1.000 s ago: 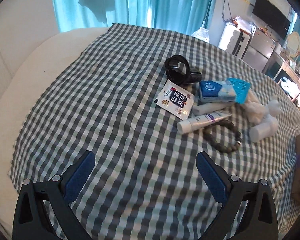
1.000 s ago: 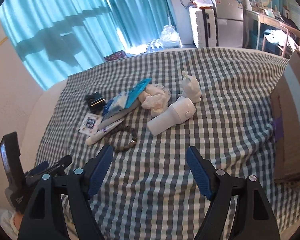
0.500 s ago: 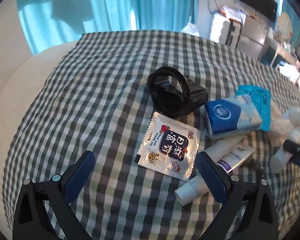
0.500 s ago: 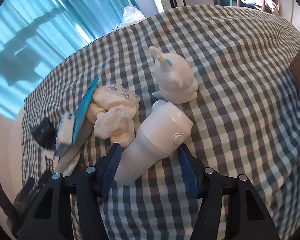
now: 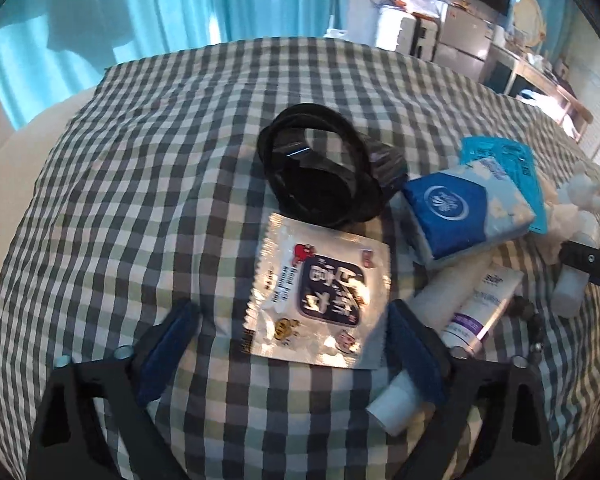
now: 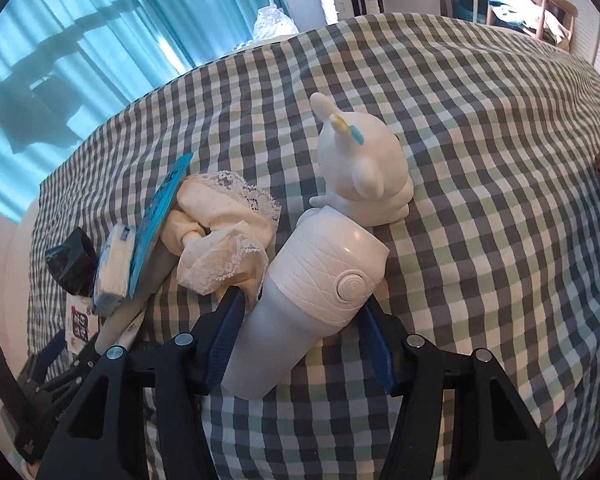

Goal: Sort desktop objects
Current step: 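Grasp the white snack packet with the left tool while the right tool grasps the white cup, then carry the snack packet and white cup into the cardboard box and release both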

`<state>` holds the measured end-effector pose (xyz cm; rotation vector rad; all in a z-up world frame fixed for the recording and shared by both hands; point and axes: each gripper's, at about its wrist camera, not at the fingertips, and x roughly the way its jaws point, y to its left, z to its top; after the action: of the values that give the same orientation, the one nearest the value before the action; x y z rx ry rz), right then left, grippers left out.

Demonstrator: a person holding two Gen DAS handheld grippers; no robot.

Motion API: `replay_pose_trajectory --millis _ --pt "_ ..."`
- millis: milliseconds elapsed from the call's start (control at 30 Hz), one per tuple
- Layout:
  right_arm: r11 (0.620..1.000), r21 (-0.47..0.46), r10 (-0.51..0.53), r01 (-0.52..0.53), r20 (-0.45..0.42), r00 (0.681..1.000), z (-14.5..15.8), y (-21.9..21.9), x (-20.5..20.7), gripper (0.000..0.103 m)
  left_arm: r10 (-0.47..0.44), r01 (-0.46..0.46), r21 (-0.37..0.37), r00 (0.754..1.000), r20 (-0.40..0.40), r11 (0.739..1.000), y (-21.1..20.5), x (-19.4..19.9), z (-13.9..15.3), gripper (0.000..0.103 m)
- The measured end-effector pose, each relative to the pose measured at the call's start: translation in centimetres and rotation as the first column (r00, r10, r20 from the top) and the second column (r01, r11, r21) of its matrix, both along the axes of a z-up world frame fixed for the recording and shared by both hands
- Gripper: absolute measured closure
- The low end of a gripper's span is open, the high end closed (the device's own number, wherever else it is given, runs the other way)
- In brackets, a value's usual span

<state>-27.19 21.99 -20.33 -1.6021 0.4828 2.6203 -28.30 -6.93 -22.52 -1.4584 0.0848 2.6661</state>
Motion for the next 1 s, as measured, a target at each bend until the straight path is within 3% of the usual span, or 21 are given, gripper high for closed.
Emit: replay_pose_trajectory --millis 133,300,433,600,867,1000 --pt "1.0 -0.025 -0.004 0.003 -0.001 1.0 0.3 0.8 1.5 0.052 -0.048 0.048 0.009 0.999 0.016 0.999 0.2 0.6 0.9 0.052" --pt "0.999 -0.053 -0.007 0.008 0.016 1.0 0.7 1.7 4.6 0.058 -0.052 0.05 0.056 0.998 0.039 0.997 -0.2 1.9 2.1 0.066" --pt "0.998 -0.054 0.012 -0.011 0.027 1.0 0.8 1.7 7.3 0.059 -0.032 0.028 0.09 0.999 0.038 0.996 -0.6 3.8 3.2 0.068" --pt "0.997 -0.064 0.031 -0.03 0.014 0.999 2.1 1.9 9.9 0.059 -0.001 0.001 0.126 1.0 -0.002 0.992 -0.9 7.2 6.6 0.068" --pt "0.996 -0.061 0.057 -0.063 -0.097 0.994 8.7 1.9 12.9 0.059 0.041 -0.031 0.16 0.997 -0.059 0.987 0.1 12.0 12.0 0.068" --pt "0.994 -0.011 0.103 -0.106 -0.143 0.984 12.6 1.5 15.5 0.059 0.05 -0.034 0.161 0.994 -0.094 0.986 1.0 14.5 14.7 0.068"
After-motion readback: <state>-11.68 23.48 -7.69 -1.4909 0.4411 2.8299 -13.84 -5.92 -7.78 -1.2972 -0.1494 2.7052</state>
